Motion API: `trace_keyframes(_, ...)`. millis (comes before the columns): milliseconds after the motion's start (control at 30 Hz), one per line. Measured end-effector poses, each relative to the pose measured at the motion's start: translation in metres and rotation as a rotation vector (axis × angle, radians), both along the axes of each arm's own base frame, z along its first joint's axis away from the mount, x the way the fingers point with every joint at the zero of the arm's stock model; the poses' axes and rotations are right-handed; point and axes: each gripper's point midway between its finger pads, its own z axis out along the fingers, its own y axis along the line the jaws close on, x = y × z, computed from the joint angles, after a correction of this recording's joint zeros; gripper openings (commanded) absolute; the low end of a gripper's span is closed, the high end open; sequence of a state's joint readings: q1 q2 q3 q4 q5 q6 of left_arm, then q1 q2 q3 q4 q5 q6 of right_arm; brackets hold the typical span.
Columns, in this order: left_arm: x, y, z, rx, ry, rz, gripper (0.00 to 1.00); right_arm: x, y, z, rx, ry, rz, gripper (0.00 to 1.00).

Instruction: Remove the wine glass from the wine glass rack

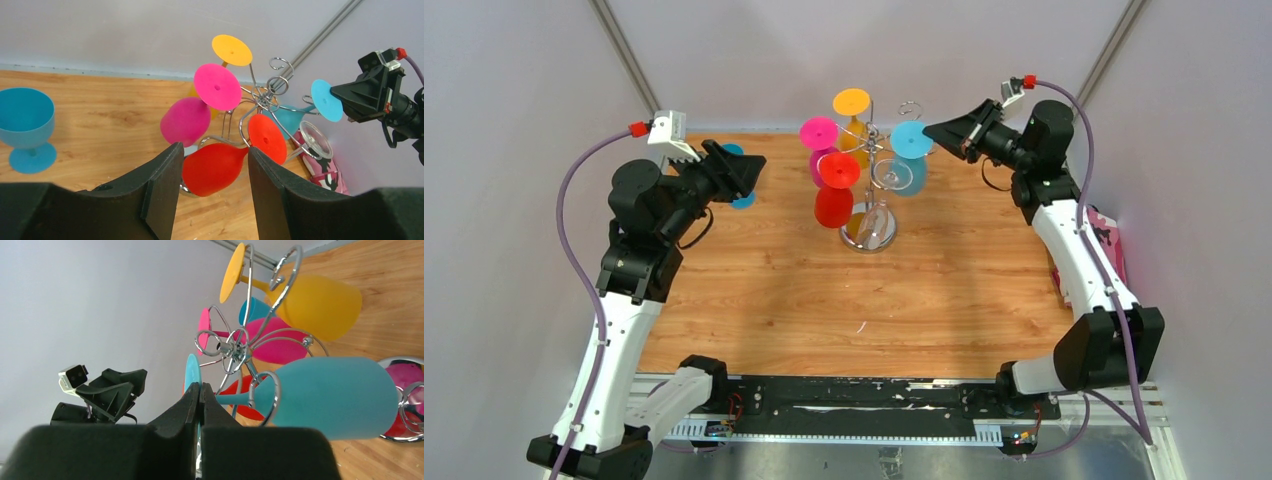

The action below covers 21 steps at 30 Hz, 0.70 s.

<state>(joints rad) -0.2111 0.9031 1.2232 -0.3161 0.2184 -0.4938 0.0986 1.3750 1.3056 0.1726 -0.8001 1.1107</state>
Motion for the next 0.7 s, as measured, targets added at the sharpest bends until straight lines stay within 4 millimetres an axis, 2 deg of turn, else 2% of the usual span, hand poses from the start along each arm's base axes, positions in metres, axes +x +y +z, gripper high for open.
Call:
trace_keyframes(133,0.000,0.000,-0.001,0.001,0.003,0.000,0.55,0.003,0.010,0.001,-0.002,0.001,0.021,0.00)
trace_keyframes(433,0.001,0.000,-0.004,0.003,0.007,0.000,0.55,0.023,0.008,-0.014,-0.009,0.038,-0.023,0.00)
trace_keyframes(700,0.001,0.000,-0.004,0.009,0.004,0.000,0.55,0.032,-0.012,-0.013,-0.035,0.015,-0.101,0.00)
